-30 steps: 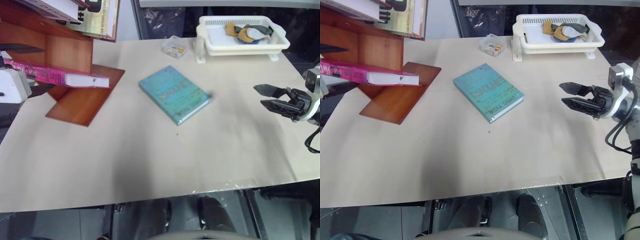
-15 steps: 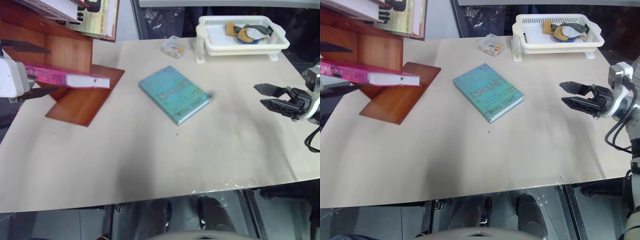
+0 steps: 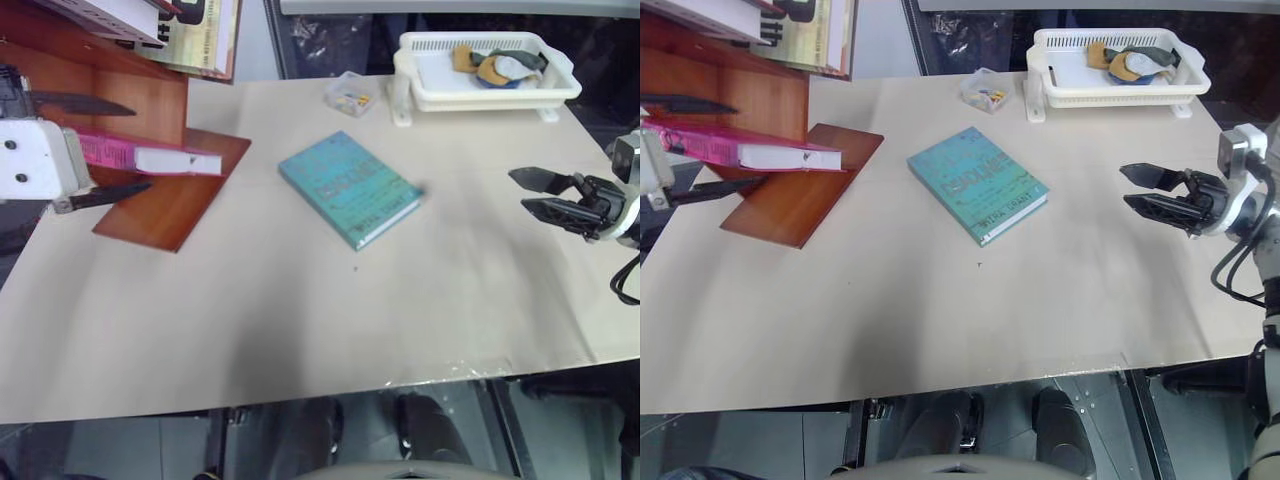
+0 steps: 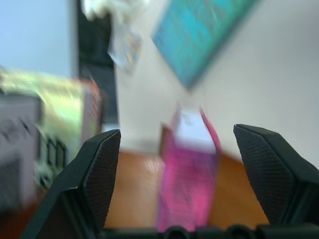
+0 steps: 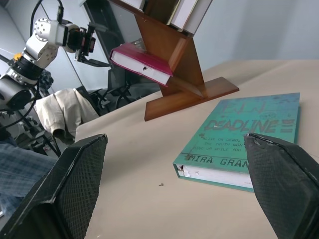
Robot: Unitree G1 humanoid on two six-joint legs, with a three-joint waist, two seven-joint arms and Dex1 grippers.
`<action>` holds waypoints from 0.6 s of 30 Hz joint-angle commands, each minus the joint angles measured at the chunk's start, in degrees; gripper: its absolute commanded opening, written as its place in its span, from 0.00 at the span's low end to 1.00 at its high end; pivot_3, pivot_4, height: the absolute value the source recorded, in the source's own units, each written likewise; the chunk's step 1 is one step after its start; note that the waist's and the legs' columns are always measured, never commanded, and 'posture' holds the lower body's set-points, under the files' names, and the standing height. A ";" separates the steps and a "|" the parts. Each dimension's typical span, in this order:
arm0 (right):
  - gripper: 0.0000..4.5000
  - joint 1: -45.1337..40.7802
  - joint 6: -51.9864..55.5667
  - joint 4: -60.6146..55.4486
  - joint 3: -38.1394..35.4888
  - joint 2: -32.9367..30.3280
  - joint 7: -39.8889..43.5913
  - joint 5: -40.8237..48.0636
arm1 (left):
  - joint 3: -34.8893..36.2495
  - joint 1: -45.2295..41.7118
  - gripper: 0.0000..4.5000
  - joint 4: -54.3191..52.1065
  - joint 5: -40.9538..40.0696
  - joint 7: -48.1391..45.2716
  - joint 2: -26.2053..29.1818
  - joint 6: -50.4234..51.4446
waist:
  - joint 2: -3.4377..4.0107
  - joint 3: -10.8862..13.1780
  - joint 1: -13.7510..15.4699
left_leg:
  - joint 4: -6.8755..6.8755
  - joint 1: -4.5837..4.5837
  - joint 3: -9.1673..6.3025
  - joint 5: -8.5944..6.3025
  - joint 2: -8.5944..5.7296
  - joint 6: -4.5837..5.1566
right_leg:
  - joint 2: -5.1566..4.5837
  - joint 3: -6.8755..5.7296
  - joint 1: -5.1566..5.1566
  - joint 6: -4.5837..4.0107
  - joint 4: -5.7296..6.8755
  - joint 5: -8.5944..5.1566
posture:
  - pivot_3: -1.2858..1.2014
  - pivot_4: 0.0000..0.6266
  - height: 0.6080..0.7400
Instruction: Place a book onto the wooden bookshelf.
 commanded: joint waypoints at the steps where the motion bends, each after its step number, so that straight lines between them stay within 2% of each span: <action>1: 1.00 -0.34 -0.79 -1.22 -1.81 -1.75 3.01 0.34 | -0.97 -1.58 0.89 -4.03 -1.72 1.50 -0.98 3.16 | 0.00 0.00 -0.03 | 0.00 0.00 0.00 0.00 0.00 0.00 | 0.01 0.00 -0.01 0.00 0.00 0.00 | 0.52 0.24 1.00; 8: 1.00 -0.07 -1.08 -1.40 -2.12 -1.44 3.01 0.08 | -10.71 -4.80 0.89 -11.92 1.57 6.32 -8.03 6.71 | 0.01 0.01 0.06 | 0.00 0.03 0.00 0.00 0.01 -0.01 | 0.02 0.02 0.02 0.00 0.01 0.00 | 0.52 0.24 1.00; 12: 1.00 0.16 -1.18 -1.40 -2.47 -1.44 3.01 -0.05 | -15.50 -5.23 0.89 -13.73 7.19 7.67 -10.44 6.67 | 0.01 0.01 0.06 | 0.03 0.00 0.00 0.00 -0.01 -0.01 | 0.04 0.02 0.02 0.00 0.00 0.00 | 0.52 0.24 1.00; 18: 1.00 0.59 -1.13 -1.67 -2.87 -1.48 3.01 -0.25 | -16.58 -4.25 0.89 -11.90 13.52 10.11 -10.99 5.85 | 0.01 0.01 0.01 | 0.01 0.02 0.01 0.00 0.01 0.00 | 0.03 0.05 0.01 0.00 0.00 0.00 | 0.52 0.24 1.00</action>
